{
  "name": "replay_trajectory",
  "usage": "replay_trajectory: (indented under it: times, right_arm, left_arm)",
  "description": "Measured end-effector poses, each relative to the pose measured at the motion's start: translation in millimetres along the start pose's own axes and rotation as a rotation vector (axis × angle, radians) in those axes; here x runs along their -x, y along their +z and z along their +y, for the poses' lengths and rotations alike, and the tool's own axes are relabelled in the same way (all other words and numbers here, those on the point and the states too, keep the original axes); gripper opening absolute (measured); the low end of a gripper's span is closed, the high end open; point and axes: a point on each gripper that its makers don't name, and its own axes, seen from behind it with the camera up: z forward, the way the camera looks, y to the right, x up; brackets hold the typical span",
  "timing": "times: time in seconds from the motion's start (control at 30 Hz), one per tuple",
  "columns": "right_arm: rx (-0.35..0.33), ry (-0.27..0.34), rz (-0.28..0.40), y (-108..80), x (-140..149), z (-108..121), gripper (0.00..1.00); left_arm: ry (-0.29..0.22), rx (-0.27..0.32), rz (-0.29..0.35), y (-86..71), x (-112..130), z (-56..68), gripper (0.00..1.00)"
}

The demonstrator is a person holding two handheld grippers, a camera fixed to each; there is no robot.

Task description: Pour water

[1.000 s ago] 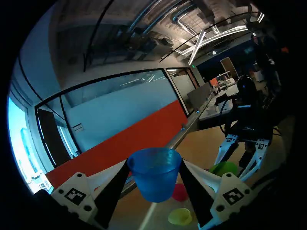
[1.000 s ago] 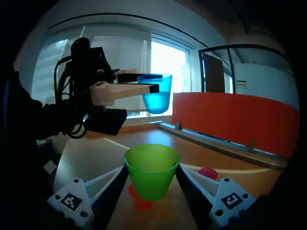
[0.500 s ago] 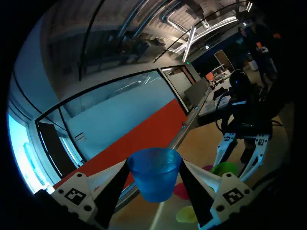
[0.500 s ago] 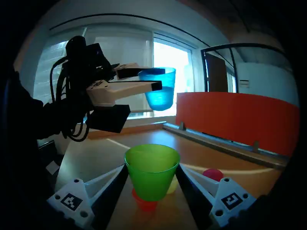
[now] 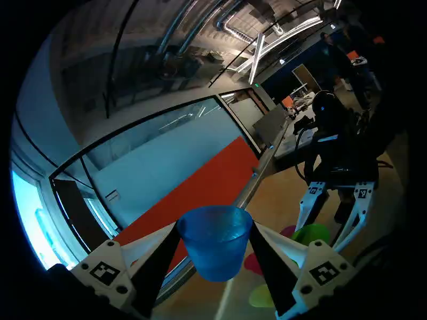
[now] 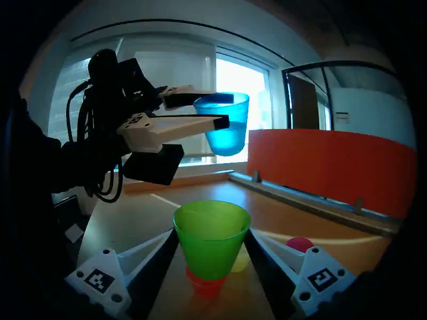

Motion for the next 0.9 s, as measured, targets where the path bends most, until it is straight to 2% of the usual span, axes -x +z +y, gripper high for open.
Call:
replay_trajectory:
  times: [0.7, 0.9]
  right_arm:
    - [-0.011, 0.0, 0.0, 1.6, 0.6, -3.2, 0.9]
    - [-0.013, -0.002, -0.003, 2.6, 1.6, -3.3, 0.9]
  left_arm:
    - [0.057, 0.014, 0.0, -0.4, 0.7, 5.9, 0.88]
    - [0.089, 0.017, -0.001, -0.5, 0.8, 7.2, 0.88]
